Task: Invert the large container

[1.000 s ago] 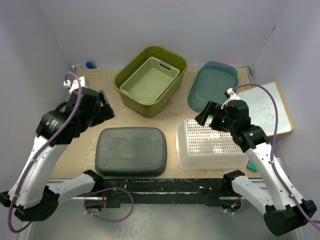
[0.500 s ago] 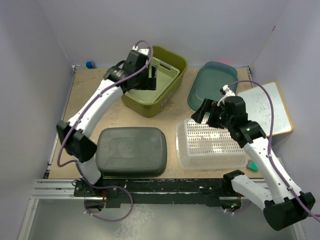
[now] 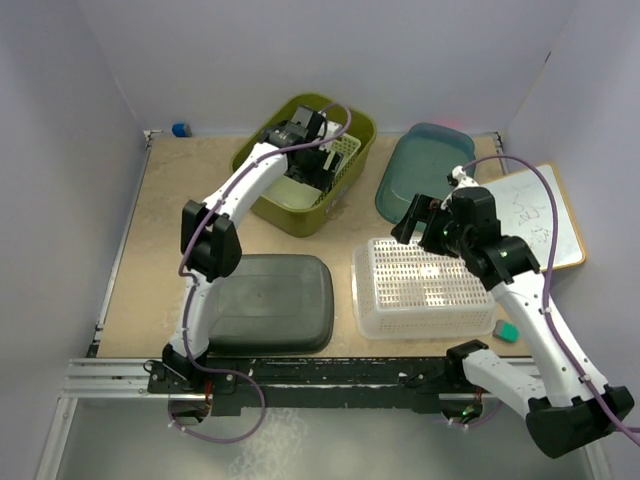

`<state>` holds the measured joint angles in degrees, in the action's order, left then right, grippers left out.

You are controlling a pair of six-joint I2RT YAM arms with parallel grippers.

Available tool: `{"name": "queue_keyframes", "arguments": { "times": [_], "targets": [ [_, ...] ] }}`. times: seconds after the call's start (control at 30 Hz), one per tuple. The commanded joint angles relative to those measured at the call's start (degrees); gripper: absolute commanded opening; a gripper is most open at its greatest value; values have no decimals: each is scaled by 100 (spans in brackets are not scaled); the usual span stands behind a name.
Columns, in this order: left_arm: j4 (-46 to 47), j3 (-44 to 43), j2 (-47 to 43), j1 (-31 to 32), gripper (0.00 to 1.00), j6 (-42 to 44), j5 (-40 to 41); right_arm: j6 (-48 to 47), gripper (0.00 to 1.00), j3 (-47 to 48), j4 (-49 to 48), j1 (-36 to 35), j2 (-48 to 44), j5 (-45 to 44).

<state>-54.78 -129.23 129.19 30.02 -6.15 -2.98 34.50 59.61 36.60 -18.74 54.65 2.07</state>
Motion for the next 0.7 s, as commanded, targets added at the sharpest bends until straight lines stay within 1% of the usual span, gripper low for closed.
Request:
{"name": "queue_keyframes", "arguments": {
  "times": [0.0, 0.07, 0.13, 0.23, 0.27, 0.33, 0.4, 0.43, 0.47, 0.53, 0.6, 0.63, 0.67],
  "targets": [
    [-132, -250, 124, -110, 77, 691, -1141, -48, 100, 408, 198, -15, 206, -338],
    [-232, -197, 264, -118, 77, 859, -1402, -46, 100, 492, 182, -15, 375, -307],
    [-245, -111, 361, -112, 77, 942, -1486, -83, 100, 581, 137, -15, 581, -218],
    [-126, 15, 532, -119, 75, 935, -1347, -84, 100, 674, 69, -15, 800, -117],
    [-95, 43, 588, -119, 74, 921, -1260, -71, 100, 693, 43, -15, 853, -104],
    [-39, 58, 686, -119, 68, 870, -1000, -37, 100, 717, 17, -15, 920, -85],
    [31, 67, 714, -155, 59, 822, -898, -16, 100, 718, -21, -15, 965, -84],
    [63, 54, 690, -173, 53, 766, -875, -6, 100, 726, -33, -15, 980, -84],
    [83, 18, 661, -186, 44, 738, -861, 7, 100, 733, -37, -15, 997, -84],
    [107, -76, 518, -198, 23, 679, -763, 14, 100, 736, -41, -15, 1025, -82],
    [143, -176, 339, -198, 4, 617, -643, 27, 100, 744, -50, -17, 1043, -83],
    [197, -204, 215, -198, 0, 579, -574, 30, 100, 745, -56, -16, 1053, -79],
    [235, -228, 90, -198, 0, 545, -530, 38, 100, 740, -67, -15, 1062, -69]
  ]
}}
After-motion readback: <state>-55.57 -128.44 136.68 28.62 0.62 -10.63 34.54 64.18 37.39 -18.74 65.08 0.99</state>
